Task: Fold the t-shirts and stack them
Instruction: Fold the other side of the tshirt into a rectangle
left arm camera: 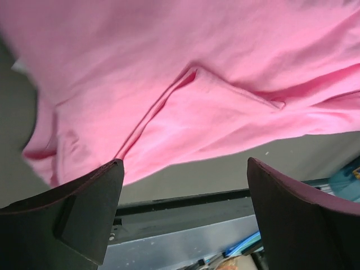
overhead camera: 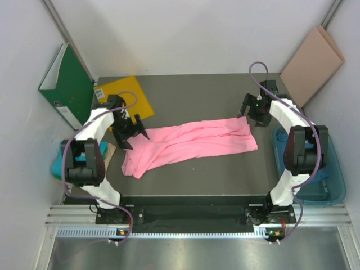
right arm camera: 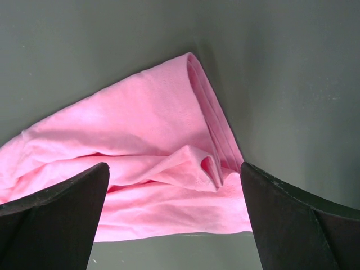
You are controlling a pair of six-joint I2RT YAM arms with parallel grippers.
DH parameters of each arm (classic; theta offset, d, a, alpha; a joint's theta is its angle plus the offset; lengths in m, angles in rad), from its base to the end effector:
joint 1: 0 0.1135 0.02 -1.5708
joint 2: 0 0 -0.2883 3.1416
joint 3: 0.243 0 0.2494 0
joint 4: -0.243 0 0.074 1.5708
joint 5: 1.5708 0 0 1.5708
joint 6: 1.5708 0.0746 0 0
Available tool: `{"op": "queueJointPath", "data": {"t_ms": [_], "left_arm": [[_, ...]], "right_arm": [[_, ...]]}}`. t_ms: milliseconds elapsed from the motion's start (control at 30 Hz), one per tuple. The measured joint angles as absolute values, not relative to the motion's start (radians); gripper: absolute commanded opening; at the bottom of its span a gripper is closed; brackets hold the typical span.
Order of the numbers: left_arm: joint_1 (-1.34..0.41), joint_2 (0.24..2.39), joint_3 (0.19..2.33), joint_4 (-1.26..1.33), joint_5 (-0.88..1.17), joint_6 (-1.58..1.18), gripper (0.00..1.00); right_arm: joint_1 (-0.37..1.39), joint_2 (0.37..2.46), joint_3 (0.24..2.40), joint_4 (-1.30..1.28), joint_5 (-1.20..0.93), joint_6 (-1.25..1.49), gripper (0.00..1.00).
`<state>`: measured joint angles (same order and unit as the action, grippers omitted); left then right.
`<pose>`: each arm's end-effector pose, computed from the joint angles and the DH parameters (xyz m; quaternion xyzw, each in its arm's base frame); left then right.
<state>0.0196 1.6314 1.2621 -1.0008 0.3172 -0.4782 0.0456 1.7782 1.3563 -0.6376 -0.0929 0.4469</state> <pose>0.3142 -0.0171 0.2279 -0.2267 0.9561 -0.1755 0.0606 0.3966 0.0250 0.2219 0.1811 0.9494 0.1051 0.2340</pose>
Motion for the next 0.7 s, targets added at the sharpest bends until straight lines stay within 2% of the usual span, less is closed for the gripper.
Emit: {"op": "queueJointPath", "data": {"t_ms": [267, 333, 367, 400, 500, 600, 633, 700], "left_arm": [[-0.087, 1.827, 1.264, -0.900, 0.312, -0.468, 0.86], [-0.086, 1.838, 1.264, -0.881, 0.305, -0.468, 0.79], [-0.086, 1.842, 1.267, -0.874, 0.302, -0.468, 0.74], [-0.085, 1.848, 1.270, -0.868, 0.299, -0.468, 0.63], [-0.084, 1.873, 1.287, -0.849, 0.295, -0.461, 0.46], [-0.086, 1.904, 1.304, -0.839, 0.294, -0.452, 0.06], [-0.088, 1.917, 1.310, -0.837, 0.294, -0.447, 0.00], [-0.091, 1.938, 1.322, -0.837, 0.294, -0.441, 0.00]], "right_arm": [[0.048, 1.778, 1.356, -0.635, -0.109, 0.458, 1.00], [0.048, 1.778, 1.356, -0.635, -0.111, 0.459, 1.00], [0.048, 1.778, 1.356, -0.635, -0.112, 0.461, 1.00], [0.049, 1.778, 1.356, -0.635, -0.113, 0.465, 1.00], [0.049, 1.778, 1.356, -0.635, -0.118, 0.469, 1.00], [0.049, 1.778, 1.356, -0.635, -0.123, 0.474, 1.00], [0.049, 1.778, 1.356, -0.635, -0.123, 0.474, 1.00], [0.049, 1.778, 1.356, -0.636, -0.125, 0.475, 1.00]]}}
